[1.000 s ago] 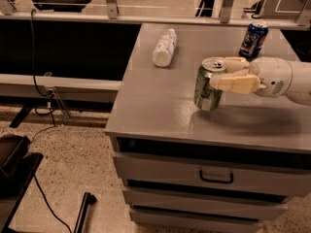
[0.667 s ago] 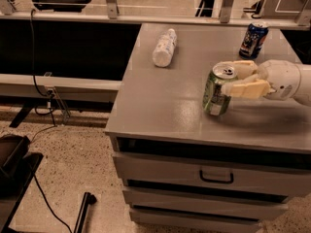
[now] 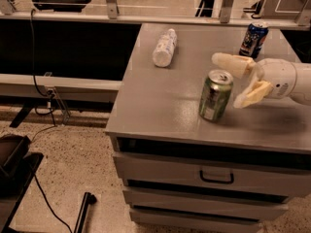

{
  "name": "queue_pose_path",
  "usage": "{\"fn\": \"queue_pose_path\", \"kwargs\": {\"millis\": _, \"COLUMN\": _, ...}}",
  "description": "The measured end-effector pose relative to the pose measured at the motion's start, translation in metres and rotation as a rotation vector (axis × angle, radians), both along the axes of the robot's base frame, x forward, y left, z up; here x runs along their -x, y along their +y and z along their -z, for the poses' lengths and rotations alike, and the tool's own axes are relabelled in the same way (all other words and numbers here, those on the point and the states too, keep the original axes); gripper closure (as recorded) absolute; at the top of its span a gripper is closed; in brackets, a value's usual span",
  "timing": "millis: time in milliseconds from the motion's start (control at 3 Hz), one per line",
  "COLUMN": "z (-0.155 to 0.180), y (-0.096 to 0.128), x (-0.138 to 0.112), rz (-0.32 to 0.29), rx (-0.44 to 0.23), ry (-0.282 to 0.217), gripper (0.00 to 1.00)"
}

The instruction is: Place green can upright

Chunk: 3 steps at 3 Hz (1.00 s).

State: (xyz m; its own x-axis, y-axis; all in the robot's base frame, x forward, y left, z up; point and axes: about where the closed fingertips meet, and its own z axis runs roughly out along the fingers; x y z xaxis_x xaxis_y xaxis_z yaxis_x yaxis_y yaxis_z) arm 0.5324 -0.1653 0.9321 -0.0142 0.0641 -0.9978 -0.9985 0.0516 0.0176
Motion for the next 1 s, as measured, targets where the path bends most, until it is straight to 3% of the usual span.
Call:
{"fn": "queue_pose_path", "kwargs": {"millis": 333, "z": 0.000, "y": 0.000, "x": 0.000, "rz": 0.000, "rx": 0.000, "ry": 0.000, "gripper": 0.00}}
{"fn": "queue_pose_path", "kwargs": {"millis": 667, "z": -0.010, "y": -0.009, "x": -0.001, "rz": 0.044, "rx": 0.005, "ry": -0.024, "gripper": 0.00}}
{"fn": "queue_pose_path", "kwargs": {"millis": 1000, "z": -0.038, "y": -0.029, "x": -0.002, "rz": 0.134, "rx": 0.029, "ry": -0.086, "gripper": 0.00}}
